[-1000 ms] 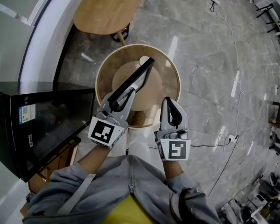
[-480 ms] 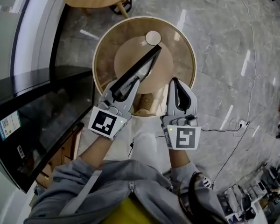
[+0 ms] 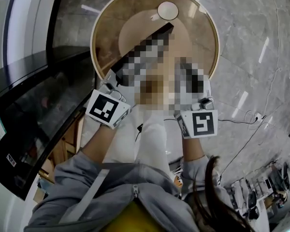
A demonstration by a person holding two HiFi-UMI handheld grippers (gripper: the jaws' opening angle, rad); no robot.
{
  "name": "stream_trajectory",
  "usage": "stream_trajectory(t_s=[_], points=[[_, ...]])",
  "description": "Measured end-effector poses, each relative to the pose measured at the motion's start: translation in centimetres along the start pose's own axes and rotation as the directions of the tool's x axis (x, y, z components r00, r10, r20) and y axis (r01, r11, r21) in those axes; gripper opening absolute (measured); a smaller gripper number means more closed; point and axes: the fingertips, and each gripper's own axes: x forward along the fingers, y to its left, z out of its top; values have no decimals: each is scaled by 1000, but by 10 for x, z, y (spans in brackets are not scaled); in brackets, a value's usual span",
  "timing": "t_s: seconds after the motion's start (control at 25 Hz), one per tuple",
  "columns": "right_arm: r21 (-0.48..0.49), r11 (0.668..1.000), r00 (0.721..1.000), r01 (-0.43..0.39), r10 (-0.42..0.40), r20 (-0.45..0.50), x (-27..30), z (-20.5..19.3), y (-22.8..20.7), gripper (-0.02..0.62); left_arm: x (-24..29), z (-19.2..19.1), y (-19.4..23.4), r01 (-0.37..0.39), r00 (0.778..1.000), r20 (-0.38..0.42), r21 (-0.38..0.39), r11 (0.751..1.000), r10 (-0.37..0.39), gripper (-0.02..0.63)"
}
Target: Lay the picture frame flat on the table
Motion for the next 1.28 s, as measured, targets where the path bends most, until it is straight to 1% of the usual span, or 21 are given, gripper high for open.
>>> stream_trajectory(t_s=[0.08, 0.2, 0.32, 0.44, 0.52, 0.6, 0.68, 0.76, 0.84, 0.88, 0.92, 1.0, 1.2, 1.28], points=[[44, 998, 998, -39, 41, -39, 7, -16, 1, 74, 3, -9, -1, 32, 999, -12, -21, 999, -32, 9], [112, 988, 992, -107, 114, -57, 15, -30, 3, 84, 8, -19, -8, 117, 993, -28, -52, 992, -118, 8], [149, 974, 980, -170, 182, -74, 17, -41, 6, 120, 8, -28, -16, 203, 977, -46, -78, 976, -206, 8], [156, 966, 969, -207, 224, -102, 14, -50, 7, 133, 7, -33, -22, 277, 958, -51, -109, 955, -283, 8], [162, 958, 961, -238, 257, -108, 12, -55, 10, 132, 5, -35, -24, 328, 940, -52, -124, 937, -336, 8], [160, 949, 950, -272, 291, -114, 9, -59, 14, 126, 2, -37, -27, 375, 920, -73, -120, 919, -385, 8], [152, 939, 937, -308, 327, -121, 4, -63, 19, 116, 0, -40, -33, 426, 894, -102, -100, 899, -435, 8], [166, 924, 924, -344, 364, -117, -4, -67, 22, 91, -2, -44, -38, 475, 867, -123, -91, 875, -483, 8], [195, 912, 919, -360, 382, -93, -10, -69, 23, 84, -3, -47, -42, 513, 843, -129, -101, 853, -522, 8], [206, 911, 922, -357, 379, -78, -12, -69, 22, 81, -4, -47, -43, 525, 835, -126, -107, 844, -535, 9], [214, 913, 928, -348, 368, -64, -14, -69, 22, 79, -4, -48, -44, 532, 831, -121, -113, 839, -543, 9], [220, 922, 941, -318, 336, -48, -16, -70, 21, 77, -3, -50, -44, 532, 831, -118, -123, 838, -544, 9], [228, 942, 964, -248, 264, -43, -20, -77, 17, 74, 1, -60, -43, 499, 844, -142, -147, 854, -517, 30], [248, 944, 971, -216, 234, -43, -23, -82, 13, 74, 4, -64, -41, 476, 855, -145, -161, 864, -498, 67]])
